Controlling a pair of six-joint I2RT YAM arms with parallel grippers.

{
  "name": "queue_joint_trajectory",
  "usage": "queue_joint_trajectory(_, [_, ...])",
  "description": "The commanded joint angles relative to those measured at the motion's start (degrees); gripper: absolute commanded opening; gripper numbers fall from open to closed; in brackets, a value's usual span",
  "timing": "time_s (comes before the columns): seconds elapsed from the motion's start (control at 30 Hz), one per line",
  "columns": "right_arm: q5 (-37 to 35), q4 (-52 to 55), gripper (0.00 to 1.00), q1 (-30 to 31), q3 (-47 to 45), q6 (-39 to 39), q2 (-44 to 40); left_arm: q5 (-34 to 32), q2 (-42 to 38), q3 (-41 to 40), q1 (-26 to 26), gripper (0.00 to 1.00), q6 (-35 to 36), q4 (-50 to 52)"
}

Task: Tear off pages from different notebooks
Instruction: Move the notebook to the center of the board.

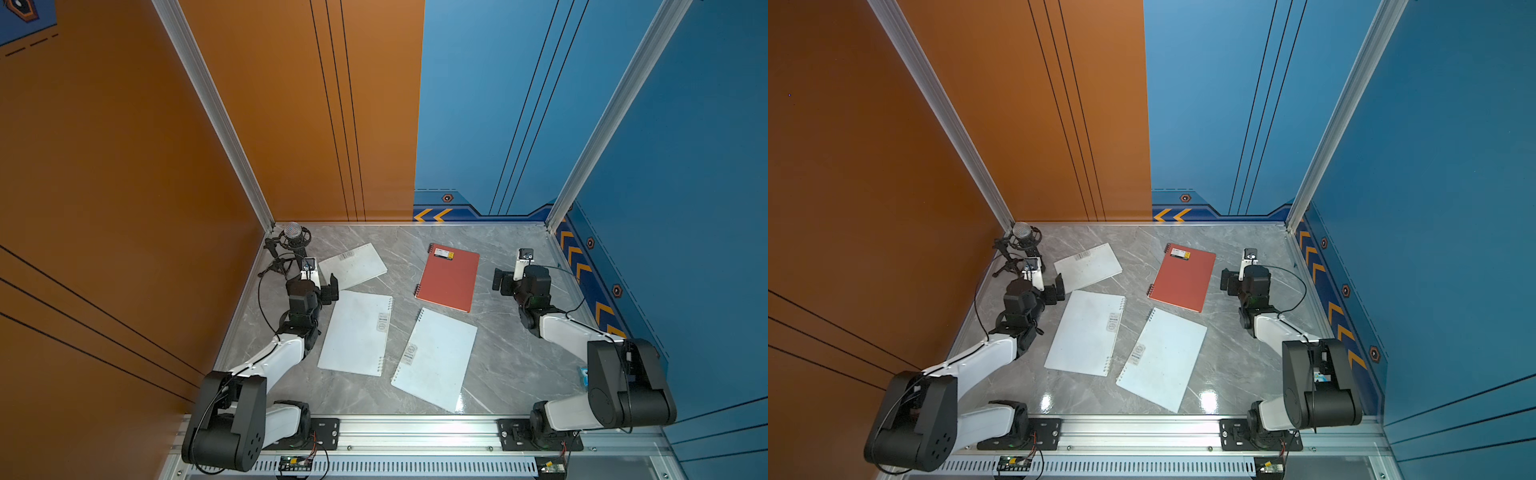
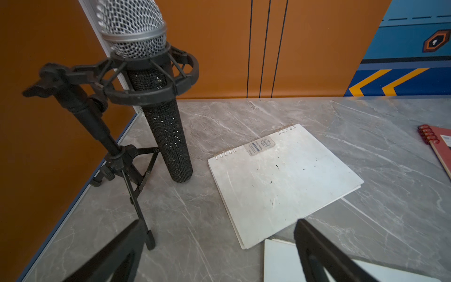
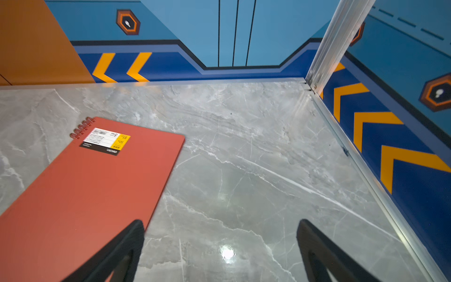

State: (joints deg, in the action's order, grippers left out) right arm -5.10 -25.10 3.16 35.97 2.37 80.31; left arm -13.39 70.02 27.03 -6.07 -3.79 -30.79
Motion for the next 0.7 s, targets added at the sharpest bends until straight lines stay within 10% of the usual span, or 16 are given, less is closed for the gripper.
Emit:
queue_joint_trajectory(0.0, [-1.2,5.67,1.0,-0.74,-1.6,8.74,-5.71,-0.55,-2.83,1.58,0.04,0.98,-15.04,9.88])
queue_joint_trajectory(0.1, [-6.98,21.16,1.0,-4.27,0.56,33.69,-8.86,9.83,-1.28,4.55,0.31,0.98,-22.62,15.61])
queue_joint_trajectory(0.17, [7.87,22.39,1.0,-5.81,1.07,33.71,-8.59,18.97,2.88,6.19,1.22,0.98,-26.81,15.84])
queue_joint_trajectory(0.23, [6.07,28.66,1.0,-1.14,1.56,33.68,-10.55,25.7,6.02,7.95,-0.23,0.98,-28.35,16.09])
queue_joint_trajectory(0.37, [-7.46,44.88,0.99,15.22,3.46,34.66,-14.58,22.35,8.06,12.04,-12.3,0.98,-29.7,21.72])
queue_joint_trajectory(0.67, [-6.32,47.59,0.85,28.22,-3.18,44.93,-15.99,23.29,27.06,31.43,-31.54,0.98,-29.22,35.0])
